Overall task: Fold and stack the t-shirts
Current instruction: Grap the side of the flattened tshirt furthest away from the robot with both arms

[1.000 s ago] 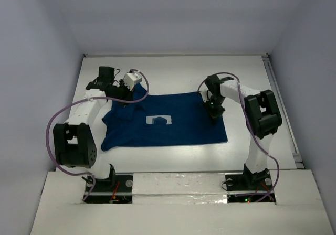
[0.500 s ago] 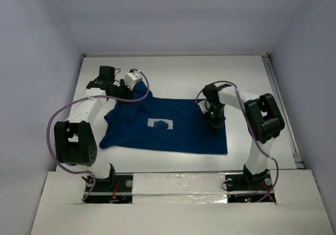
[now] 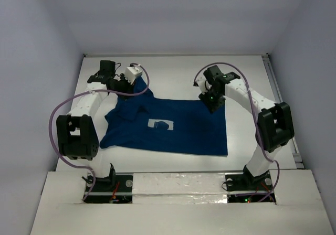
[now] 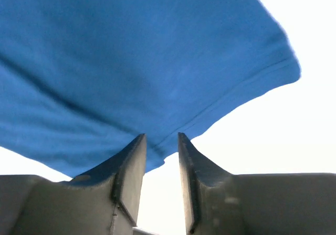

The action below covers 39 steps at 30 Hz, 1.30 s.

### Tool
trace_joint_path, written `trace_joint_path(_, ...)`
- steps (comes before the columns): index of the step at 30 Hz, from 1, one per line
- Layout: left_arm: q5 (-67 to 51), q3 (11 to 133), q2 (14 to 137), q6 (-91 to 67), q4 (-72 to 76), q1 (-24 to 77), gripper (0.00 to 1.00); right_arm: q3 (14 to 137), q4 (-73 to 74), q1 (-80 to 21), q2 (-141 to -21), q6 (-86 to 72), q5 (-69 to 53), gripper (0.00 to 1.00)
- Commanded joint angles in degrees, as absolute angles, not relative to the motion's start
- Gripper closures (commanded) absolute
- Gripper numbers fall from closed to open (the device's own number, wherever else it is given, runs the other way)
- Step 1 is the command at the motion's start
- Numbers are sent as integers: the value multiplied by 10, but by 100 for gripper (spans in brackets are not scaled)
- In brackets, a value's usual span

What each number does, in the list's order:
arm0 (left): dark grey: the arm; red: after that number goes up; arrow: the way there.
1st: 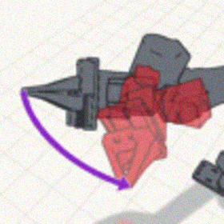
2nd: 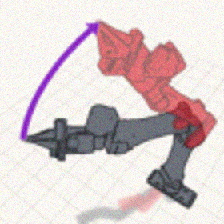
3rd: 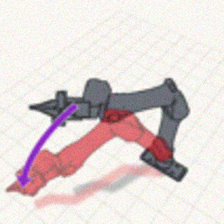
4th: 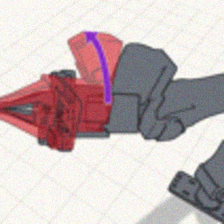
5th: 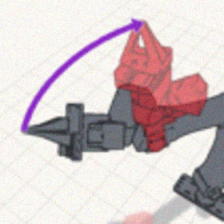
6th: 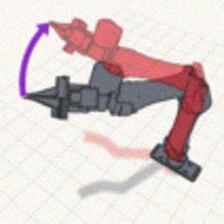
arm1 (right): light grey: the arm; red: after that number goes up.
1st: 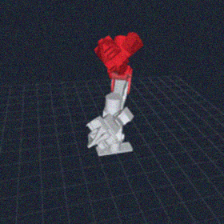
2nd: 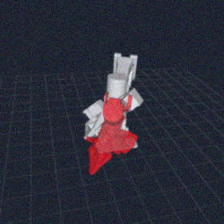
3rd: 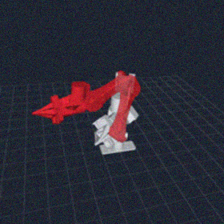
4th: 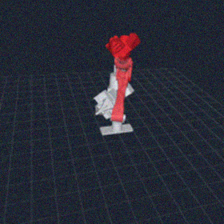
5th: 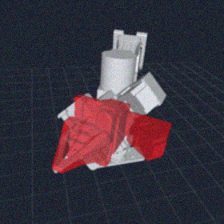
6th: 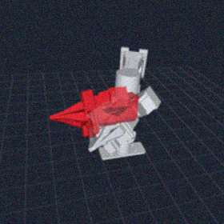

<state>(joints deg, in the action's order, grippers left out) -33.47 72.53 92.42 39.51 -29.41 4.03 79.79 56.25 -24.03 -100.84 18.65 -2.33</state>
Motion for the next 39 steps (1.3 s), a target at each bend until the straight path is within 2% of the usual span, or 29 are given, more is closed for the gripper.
trace_joint_path(1, -344, 753, 918, 388, -303, 40, 100, 838, 524, -222, -1012, 176, 39, 61)
trace_joint_path(6, -343, 758, 912, 386, -308, 40, 100, 898, 530, -189, -1077, 171, 91, 61)
trace_joint_path(11, -340, 756, 902, 386, -310, 40, 100, 966, 558, -143, -1132, 190, 85, 61)
trace_joint_path(28, -333, 748, 885, 382, -316, 40, 100, 1092, 642, -102, -1229, 256, -67, 59)
trace_joint_path(39, -336, 758, 886, 368, -323, 40, 100, 1124, 670, -78, -1275, 263, -63, 59)
